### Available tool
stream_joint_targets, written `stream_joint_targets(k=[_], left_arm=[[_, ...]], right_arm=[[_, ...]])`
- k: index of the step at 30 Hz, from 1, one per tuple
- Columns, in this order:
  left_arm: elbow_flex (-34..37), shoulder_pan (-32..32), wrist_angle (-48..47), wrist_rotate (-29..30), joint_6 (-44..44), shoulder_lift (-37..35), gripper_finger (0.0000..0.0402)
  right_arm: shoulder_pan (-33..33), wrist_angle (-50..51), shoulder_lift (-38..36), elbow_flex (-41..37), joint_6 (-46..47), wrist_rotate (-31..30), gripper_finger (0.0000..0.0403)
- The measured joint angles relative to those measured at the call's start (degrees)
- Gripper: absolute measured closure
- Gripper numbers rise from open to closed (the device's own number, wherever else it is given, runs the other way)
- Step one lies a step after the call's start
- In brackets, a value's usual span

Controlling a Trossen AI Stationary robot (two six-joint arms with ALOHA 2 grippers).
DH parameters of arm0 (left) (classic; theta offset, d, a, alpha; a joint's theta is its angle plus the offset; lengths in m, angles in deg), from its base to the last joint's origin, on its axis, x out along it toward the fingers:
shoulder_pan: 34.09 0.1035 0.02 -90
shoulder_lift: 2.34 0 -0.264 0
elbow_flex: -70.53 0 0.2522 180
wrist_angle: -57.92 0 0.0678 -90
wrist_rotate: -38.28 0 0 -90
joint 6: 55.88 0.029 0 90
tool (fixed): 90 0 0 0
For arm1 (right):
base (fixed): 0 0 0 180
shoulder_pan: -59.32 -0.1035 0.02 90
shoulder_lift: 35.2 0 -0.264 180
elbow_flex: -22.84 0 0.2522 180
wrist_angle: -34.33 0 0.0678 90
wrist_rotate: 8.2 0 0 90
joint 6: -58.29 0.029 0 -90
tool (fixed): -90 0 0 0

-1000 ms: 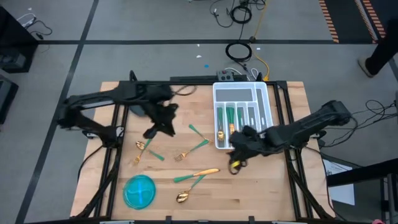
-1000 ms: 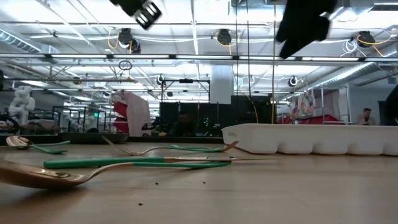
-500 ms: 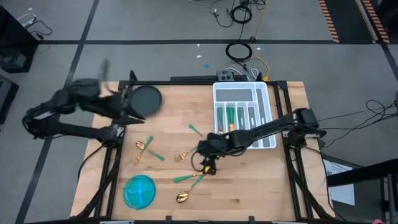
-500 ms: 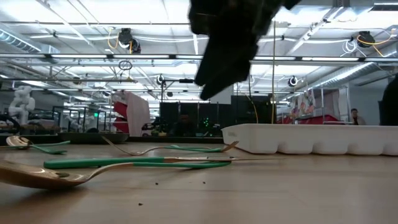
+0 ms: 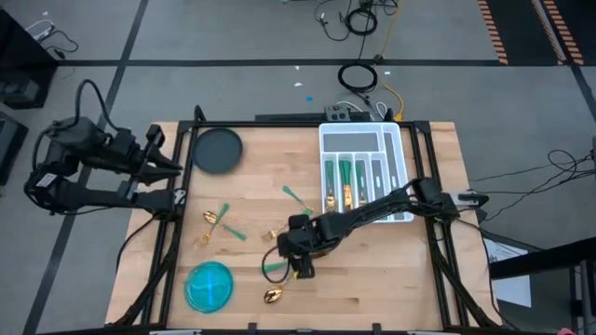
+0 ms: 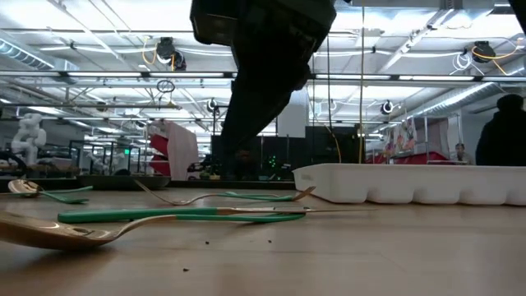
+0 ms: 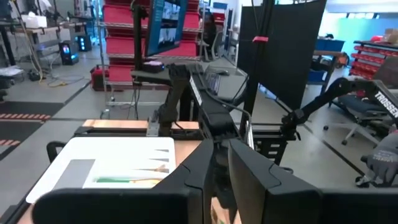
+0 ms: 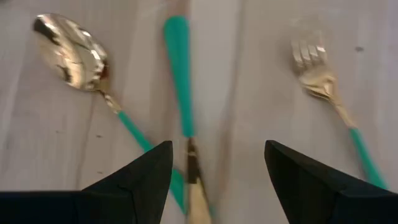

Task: Sort silverware
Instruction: Put the green table knife into the middle left slot of the white silverware tray

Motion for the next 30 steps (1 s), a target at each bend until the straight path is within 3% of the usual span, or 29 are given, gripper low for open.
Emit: stream_joint_targets(k=[18, 22, 30], left_arm=[[0.0, 0.0, -0.5, 0.0, 0.1, -0.2, 0.0346], [0.0, 0.0, -0.8, 0.0, 0.1, -0.2, 0.0346], [0.0, 0.0, -0.9, 0.0, 1.5, -0.1, 0.0346]], right_arm=[[-2.4, -5.4, 7.4, 0.1, 5.0, -2.7, 0.0164], [-2.5, -2.8, 8.6, 0.4, 7.2, -5.1, 0.0211], [-2.7, -0.5, 10.0, 0.4, 7.7, -4.7, 0.0356]])
